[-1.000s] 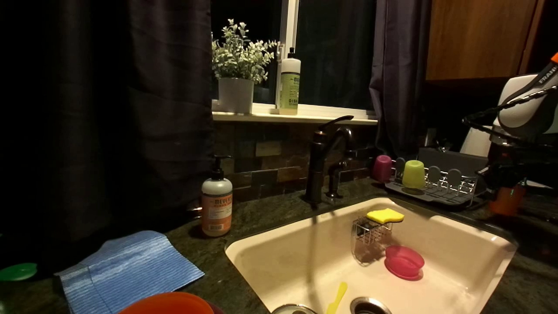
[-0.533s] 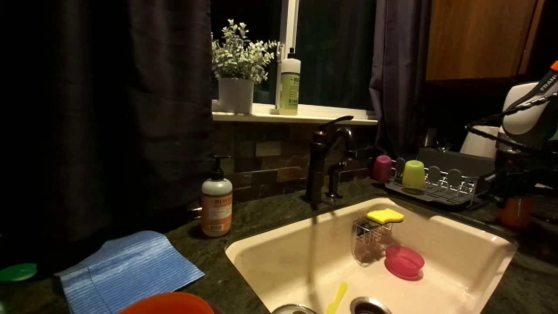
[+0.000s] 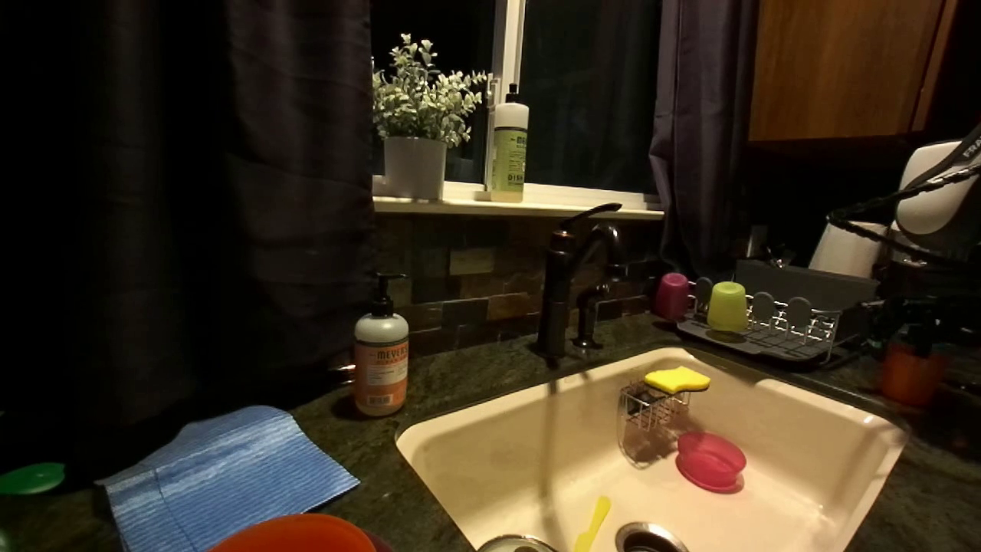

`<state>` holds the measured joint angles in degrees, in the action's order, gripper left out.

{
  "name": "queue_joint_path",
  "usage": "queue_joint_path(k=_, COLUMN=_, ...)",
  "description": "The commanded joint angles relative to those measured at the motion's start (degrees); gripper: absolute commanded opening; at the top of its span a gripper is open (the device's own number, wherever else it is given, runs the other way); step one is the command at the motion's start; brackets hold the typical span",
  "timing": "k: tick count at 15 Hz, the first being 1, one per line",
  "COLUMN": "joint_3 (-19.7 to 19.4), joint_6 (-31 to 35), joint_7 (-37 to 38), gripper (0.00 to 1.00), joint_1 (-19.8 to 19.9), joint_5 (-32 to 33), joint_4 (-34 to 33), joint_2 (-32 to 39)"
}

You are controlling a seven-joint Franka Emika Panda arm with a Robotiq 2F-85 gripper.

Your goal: Place the orange cup upright on the counter.

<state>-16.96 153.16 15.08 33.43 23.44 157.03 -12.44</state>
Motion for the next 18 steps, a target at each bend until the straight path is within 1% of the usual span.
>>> queue_joint_path(k=1, joint_3=1.4, joint_6=0.5, joint_7=4.6, gripper=0.93, joint_1=1.7, joint_5=2.5, joint_4=1.2, joint_2=-3.6)
queue_joint_path(k=2, joint_3=1.9, joint_6=0.3, joint_7=5.4, gripper=0.99, joint_1=1.9, joint_5=2.6, joint_4=1.2, joint_2=-4.3)
queue_joint_path(k=3, joint_3=2.4, joint_6=0.3, joint_7=5.9, gripper=1.0, joint_1=2.1, joint_5=2.3, joint_4=1.2, joint_2=-4.9)
queue_joint_path(k=7, joint_3=5.0, joint_6=-1.6, joint_7=8.9, gripper=1.0, joint_1=2.3, joint_5=0.9, joint_4=1.0, joint_2=-7.7)
queue_joint_path(k=10, joint_3=7.9, joint_6=-5.0, joint_7=13.2, gripper=1.0, joint_1=3.4, joint_5=1.1, joint_4=0.9, joint_2=-10.4)
queue_joint_path(k=12, joint_3=9.6, joint_6=-9.0, joint_7=15.5, gripper=1.0, joint_1=3.9, joint_5=0.9, joint_4=1.0, joint_2=-12.7)
queue_joint_path(k=15, joint_3=11.1, joint_6=-15.7, joint_7=17.4, gripper=1.0, joint_1=4.2, joint_5=0.3, joint_4=0.5, joint_2=-16.9)
queue_joint_path(k=18, joint_3=11.3, joint_6=-22.5, joint_7=17.0, gripper=1.0, joint_1=4.1, joint_5=0.2, joint_4=-0.9, joint_2=-20.7)
